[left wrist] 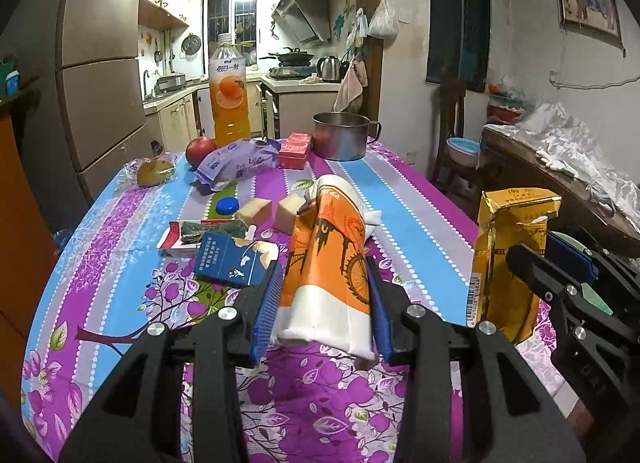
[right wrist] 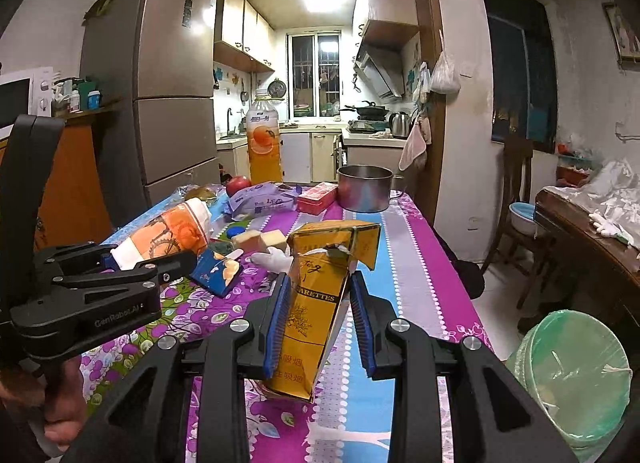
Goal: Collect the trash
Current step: 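Carry the yellow packet and paper bag over the green bin with both tools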
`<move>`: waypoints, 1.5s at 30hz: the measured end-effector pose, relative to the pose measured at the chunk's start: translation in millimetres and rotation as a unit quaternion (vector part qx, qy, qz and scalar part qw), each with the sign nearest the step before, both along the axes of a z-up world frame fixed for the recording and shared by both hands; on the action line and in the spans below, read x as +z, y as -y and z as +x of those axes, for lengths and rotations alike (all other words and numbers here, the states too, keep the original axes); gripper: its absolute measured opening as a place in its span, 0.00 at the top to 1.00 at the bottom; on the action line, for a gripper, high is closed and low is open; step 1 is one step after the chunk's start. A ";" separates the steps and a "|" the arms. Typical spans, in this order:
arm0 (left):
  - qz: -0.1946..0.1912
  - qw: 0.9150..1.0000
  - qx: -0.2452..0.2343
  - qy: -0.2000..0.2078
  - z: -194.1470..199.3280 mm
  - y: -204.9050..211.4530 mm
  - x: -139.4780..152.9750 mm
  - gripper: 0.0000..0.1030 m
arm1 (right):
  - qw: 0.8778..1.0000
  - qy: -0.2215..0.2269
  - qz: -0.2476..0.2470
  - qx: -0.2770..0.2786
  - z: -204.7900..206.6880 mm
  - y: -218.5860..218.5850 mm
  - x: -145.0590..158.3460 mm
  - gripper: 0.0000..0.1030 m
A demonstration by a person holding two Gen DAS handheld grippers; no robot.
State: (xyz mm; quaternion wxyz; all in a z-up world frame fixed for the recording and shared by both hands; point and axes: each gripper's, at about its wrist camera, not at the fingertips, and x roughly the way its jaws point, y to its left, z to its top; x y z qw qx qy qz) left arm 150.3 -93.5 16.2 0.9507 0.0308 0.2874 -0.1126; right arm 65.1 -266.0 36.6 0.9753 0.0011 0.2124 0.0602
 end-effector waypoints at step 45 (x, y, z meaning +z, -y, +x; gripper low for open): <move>0.060 0.935 -0.310 -0.164 25.5 385.3 -90.3 0.59 | 0.948 -0.211 0.044 -0.233 -10.3 387.0 -79.1 0.69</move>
